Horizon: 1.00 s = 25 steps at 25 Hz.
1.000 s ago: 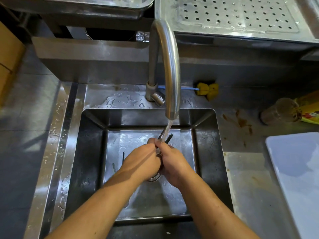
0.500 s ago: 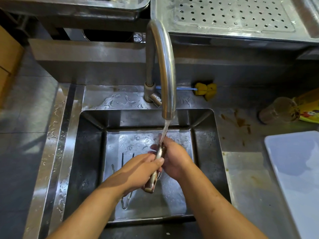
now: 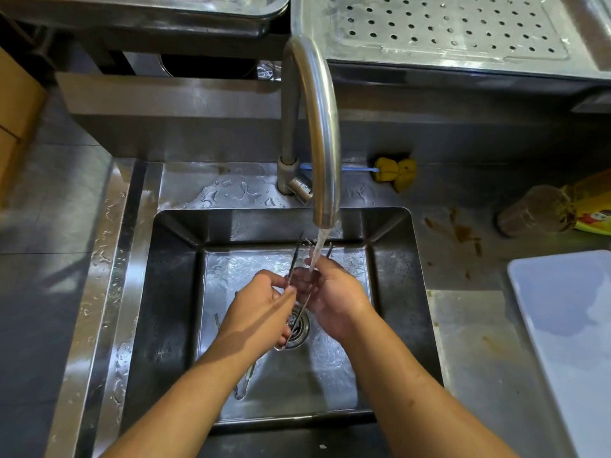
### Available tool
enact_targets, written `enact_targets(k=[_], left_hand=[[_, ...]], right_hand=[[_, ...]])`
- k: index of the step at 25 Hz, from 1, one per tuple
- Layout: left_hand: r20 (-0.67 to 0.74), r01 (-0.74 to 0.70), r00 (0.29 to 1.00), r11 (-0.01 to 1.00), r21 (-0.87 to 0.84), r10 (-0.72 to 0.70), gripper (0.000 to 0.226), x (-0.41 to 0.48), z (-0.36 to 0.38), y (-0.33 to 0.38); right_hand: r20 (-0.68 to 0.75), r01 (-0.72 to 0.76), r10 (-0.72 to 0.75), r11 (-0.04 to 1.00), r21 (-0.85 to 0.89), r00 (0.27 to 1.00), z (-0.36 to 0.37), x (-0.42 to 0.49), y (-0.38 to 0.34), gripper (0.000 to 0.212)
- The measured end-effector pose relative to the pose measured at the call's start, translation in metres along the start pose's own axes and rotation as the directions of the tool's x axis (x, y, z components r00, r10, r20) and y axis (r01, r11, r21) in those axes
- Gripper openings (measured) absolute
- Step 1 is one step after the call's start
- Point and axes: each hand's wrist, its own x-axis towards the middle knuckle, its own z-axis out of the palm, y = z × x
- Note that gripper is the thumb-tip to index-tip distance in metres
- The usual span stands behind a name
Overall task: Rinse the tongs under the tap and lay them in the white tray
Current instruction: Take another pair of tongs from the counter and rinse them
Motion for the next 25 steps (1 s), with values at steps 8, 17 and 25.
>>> enact_targets(k=[8, 17, 25], left_hand=[[-0.054, -0.022, 0.997, 0.904, 0.427, 0.05, 0.02, 0.015, 0.013, 0.004], [0.085, 0.02, 0.996, 0.998, 0.051, -0.024, 0.026, 0.056, 0.017, 0.025], [0.124, 0.13, 0.983, 0.991, 0.021, -0.132, 0.026, 0.043, 0.018, 0.024]], right_hand=[[0.018, -0.009, 0.018, 0.899, -0.437, 1.0, -0.012, -0.035, 0.014, 0.021], [0.014, 0.143, -0.2, 0.646, -0.75, 0.98, -0.033, -0.056, 0.008, 0.05], [0.026, 0.088, -0.1, 0.695, -0.713, 0.995, -0.036, -0.054, 0.002, 0.058]])
